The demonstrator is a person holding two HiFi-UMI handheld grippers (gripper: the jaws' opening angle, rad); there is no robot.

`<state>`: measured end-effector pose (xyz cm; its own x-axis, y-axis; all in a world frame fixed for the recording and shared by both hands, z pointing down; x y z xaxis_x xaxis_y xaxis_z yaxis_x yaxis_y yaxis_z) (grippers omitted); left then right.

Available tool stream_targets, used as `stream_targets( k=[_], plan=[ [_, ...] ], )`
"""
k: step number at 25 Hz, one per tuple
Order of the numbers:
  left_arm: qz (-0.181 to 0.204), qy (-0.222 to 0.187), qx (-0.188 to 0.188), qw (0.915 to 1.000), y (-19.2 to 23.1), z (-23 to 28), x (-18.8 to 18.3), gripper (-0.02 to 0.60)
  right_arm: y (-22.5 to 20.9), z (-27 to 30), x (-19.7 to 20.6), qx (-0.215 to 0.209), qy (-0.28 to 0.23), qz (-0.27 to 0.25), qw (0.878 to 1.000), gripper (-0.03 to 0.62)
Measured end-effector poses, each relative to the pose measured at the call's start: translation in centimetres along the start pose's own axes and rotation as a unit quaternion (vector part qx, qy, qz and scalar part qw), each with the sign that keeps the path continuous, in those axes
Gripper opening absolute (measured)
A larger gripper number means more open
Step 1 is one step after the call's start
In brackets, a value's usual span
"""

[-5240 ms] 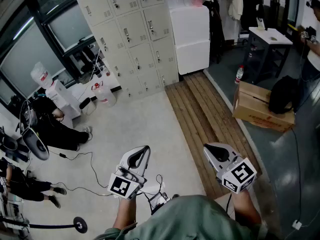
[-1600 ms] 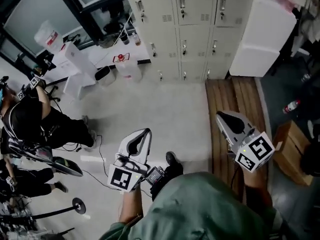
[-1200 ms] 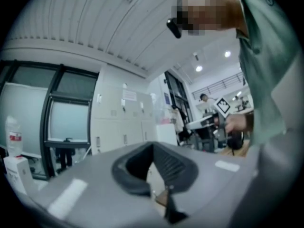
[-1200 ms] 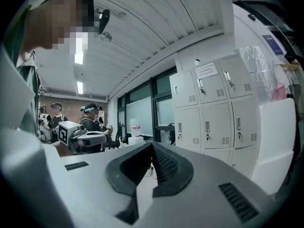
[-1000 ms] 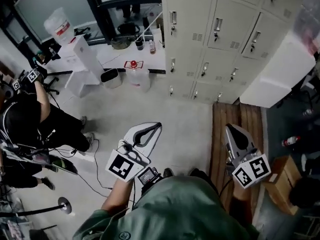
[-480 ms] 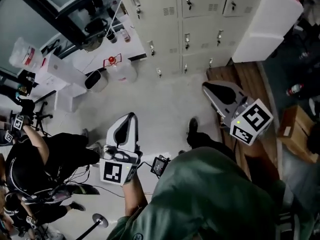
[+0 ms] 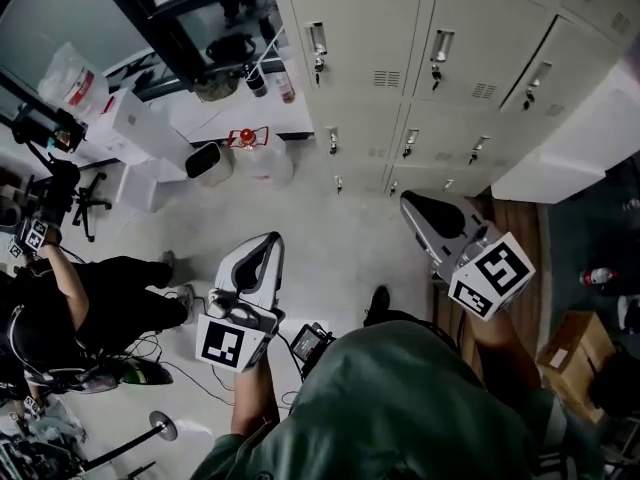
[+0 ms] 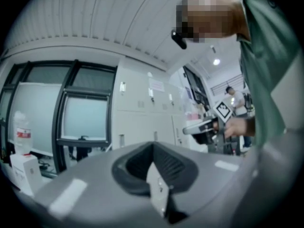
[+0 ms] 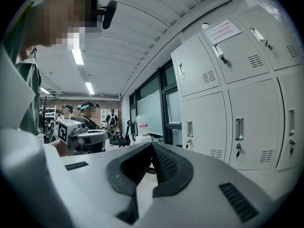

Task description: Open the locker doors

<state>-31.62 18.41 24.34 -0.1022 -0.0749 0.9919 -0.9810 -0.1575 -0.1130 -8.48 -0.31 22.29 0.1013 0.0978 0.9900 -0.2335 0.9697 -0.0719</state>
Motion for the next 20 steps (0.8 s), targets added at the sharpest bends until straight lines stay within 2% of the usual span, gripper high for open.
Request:
stream_targets(
  k=[3,8,10,12,15,17,20],
  plan=[
    [0.006,0.007,-0.006,0.9999,0.8,3.7,0.0,-0.012,-3.7,1.9,-0.4,-0.013,-0.005,0.003,1.000,0.005],
    [0.021,0.021,0.004,0.9996,2.1,7.8,0.1,-0.012,-7.5,3.7,-0.5,-0.019,-0.009,0.018,1.000,0.005],
    [0.017,0.052,0.002,0.9985,2.9,8.7,0.5,-0.012,-8.8,4.6,-0.9,-0.023,-0.009,0.021,0.999,0.005],
    [0.010,0.083,0.015,0.9964,4.2,10.3,0.7,-0.012,-10.0,5.0,-1.1,-0.006,-0.021,0.032,0.999,0.005],
    [0.019,0.018,0.020,0.9995,5.8,12.7,0.2,-0.012,-11.5,6.7,-0.6,0.001,-0.011,0.034,0.999,0.005],
    [0.007,0.019,0.019,0.9996,7.1,13.5,1.5,-0.012,-12.2,8.5,-0.3,-0.002,0.000,0.028,1.000,0.005],
    [-0.004,0.001,0.043,0.9991,10.2,16.3,2.3,-0.012,-13.7,11.0,-1.0,0.027,-0.002,0.023,0.999,0.005]
  ],
)
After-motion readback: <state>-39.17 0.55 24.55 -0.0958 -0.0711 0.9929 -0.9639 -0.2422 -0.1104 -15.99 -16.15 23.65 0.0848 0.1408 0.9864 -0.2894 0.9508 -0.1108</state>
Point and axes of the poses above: the fingertips, and each gripper's own axes: z forward along the fingers, y to its left, x out of its underside, the point moved 9 cm from there along -z, backward along the fingers, and after that the axes turned 1 degree about z, right-handed, at the moved point
